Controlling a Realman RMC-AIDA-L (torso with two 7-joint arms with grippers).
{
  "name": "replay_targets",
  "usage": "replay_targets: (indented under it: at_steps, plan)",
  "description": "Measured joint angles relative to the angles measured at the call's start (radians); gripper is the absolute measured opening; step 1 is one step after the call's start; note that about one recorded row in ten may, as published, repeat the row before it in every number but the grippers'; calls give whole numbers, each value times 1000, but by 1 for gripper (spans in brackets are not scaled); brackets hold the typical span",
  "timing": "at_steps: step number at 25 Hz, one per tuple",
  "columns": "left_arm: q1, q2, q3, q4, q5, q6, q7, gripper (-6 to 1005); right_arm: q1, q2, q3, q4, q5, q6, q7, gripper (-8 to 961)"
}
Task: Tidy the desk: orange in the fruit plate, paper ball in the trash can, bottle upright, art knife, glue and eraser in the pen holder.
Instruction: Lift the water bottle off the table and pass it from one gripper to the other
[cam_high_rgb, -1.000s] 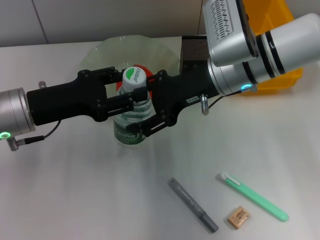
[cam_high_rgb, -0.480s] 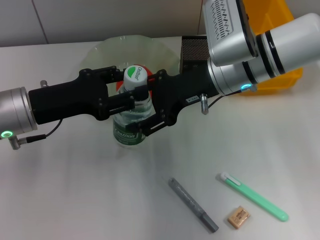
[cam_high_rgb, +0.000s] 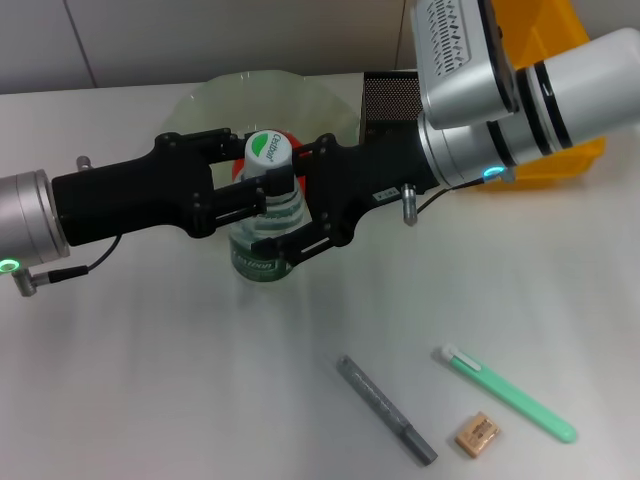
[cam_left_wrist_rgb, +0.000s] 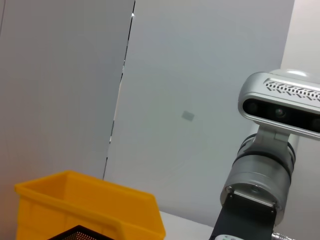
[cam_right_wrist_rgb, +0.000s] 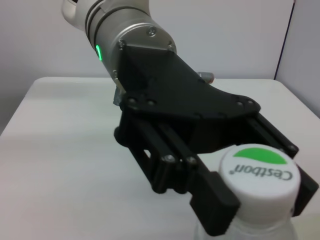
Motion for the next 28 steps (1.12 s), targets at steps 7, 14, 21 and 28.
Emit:
replay_targets:
  at_steps: [7, 14, 21, 28]
  plan:
    - [-1, 1, 0, 10, 5, 1, -17, 517, -2, 0, 6, -2, 1, 2, 0, 792]
    - [-2, 1, 5, 10, 7, -11, -23, 512, -3, -2, 7, -2, 12, 6, 0, 792]
    - [3, 0, 5, 10, 9, -16, -14, 507, -3, -2, -4, 1, 14, 18, 0, 792]
    - [9, 0, -1, 9, 12, -23, -13, 503, -3, -2, -19, 7, 13, 38, 0, 792]
